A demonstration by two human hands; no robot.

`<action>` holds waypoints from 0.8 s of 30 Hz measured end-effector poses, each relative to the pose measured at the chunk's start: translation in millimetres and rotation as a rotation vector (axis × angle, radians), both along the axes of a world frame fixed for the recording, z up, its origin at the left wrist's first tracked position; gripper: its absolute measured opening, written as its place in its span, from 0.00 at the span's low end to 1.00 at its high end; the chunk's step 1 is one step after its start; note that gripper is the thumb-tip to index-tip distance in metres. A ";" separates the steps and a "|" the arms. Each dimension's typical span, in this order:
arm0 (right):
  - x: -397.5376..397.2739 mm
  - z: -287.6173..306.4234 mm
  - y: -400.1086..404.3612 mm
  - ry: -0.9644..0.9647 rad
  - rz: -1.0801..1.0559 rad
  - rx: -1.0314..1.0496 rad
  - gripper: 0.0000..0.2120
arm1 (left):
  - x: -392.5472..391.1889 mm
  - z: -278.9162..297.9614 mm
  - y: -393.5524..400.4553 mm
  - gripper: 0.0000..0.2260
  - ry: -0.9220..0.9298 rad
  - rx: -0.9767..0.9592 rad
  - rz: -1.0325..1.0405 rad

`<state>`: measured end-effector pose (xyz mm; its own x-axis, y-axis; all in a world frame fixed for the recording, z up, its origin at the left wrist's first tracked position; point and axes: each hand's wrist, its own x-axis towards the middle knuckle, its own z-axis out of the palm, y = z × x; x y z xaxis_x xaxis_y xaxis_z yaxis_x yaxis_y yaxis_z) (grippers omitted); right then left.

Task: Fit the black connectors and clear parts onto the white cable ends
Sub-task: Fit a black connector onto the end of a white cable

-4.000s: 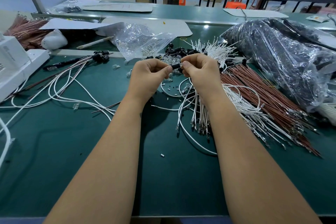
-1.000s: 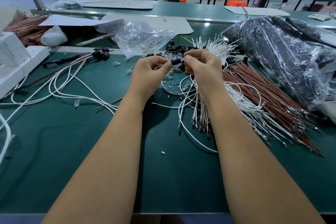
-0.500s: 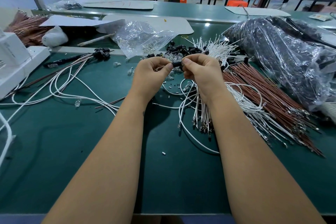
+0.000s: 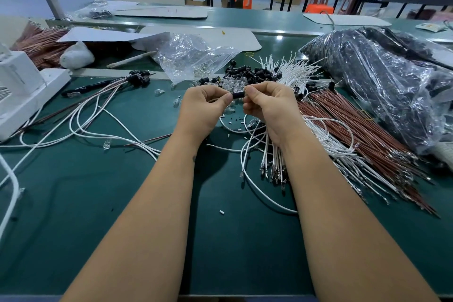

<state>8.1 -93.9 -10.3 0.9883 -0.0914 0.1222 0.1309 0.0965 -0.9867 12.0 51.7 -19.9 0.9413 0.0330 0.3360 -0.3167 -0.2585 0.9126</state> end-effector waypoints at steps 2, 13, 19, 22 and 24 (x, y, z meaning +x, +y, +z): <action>-0.9 0.6 0.8 0.009 0.011 0.023 0.05 | -0.2 -0.2 -0.8 0.03 0.004 -0.014 0.011; -3.4 1.7 1.1 0.044 0.049 0.058 0.06 | -2.2 0.7 -2.6 0.07 0.044 -0.070 0.005; -2.7 2.4 2.2 0.051 0.016 0.091 0.07 | -1.8 1.3 -5.2 0.06 0.030 -0.087 -0.009; -3.2 2.3 2.2 0.048 0.014 0.072 0.07 | -2.0 1.5 -6.0 0.06 0.025 -0.097 -0.011; -3.4 2.1 2.1 0.044 0.015 0.060 0.07 | -2.2 1.9 -7.1 0.07 0.035 -0.109 -0.012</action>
<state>4.7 -91.8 -8.2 0.9939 -0.0822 0.0730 0.0853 0.1572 -0.9839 9.8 44.6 -18.0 0.9528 0.0565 0.2982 -0.2869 -0.1533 0.9456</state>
